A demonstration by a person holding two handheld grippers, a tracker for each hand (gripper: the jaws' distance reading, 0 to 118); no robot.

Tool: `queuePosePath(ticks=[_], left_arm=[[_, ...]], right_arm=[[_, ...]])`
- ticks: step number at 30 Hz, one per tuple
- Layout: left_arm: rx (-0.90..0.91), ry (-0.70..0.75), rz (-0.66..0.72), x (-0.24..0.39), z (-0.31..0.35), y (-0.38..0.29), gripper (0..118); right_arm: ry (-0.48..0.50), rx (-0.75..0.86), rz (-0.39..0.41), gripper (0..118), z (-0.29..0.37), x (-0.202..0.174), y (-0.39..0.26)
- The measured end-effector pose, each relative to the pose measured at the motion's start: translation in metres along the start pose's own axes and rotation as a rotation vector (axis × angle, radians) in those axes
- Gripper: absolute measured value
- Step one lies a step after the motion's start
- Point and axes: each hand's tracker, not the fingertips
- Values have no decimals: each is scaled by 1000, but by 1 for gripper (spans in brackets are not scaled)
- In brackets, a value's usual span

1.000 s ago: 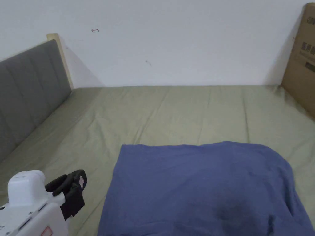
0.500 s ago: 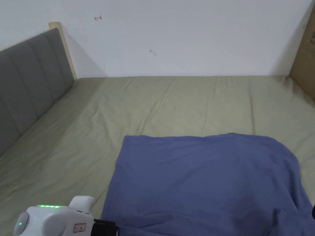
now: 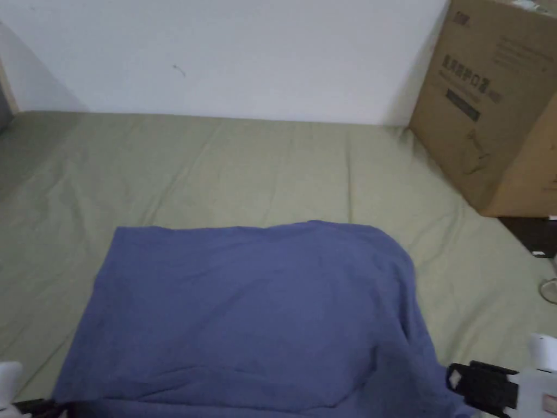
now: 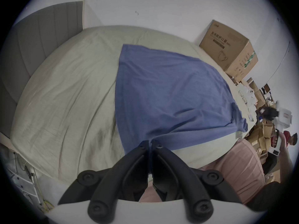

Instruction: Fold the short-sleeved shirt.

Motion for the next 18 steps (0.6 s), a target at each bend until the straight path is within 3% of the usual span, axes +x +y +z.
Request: queuePosePath(ticks=[1, 2, 5, 9, 11, 12, 13, 14, 15, 16, 17, 18], left_arm=[[12, 8, -3, 2, 3, 0, 2], [8, 8, 0, 2, 4, 0, 2], [14, 4, -3, 7, 9, 1, 2], [-14, 17, -9, 10, 5, 0, 2], [-21, 27, -10, 8, 6, -3, 2], [-22, 25, -6, 7, 4, -4, 2], [-23, 27, -4, 6, 4, -5, 2], [-25, 31, -3, 6, 4, -7, 2], [-31, 31, -1, 5, 4, -9, 2], [-36, 29, 0, 5, 2, -9, 2], [-39, 35, -3, 6, 1, -10, 2], [-41, 42, -11, 6, 1, -11, 2]], right_arm=[[-18, -70, -27, 105, -18, 18, 0], [-8, -117, -45, 116, -29, 28, -3], [-61, -218, -60, 116, -55, 42, -10], [-105, -357, 13, 115, -86, 38, -26], [-76, -392, 57, 113, -88, 30, -36], [-86, -378, 106, 106, -85, 24, -40], [-208, -334, 231, 95, -77, 11, -44], [-263, -299, 326, 72, -74, 5, -46], [-225, -285, 359, 46, -71, 4, -47], [-108, -301, 267, 28, -70, 9, -45], [-54, -304, 215, 10, -67, 9, -45], [-9, -303, 190, 10, -65, 9, -44]])
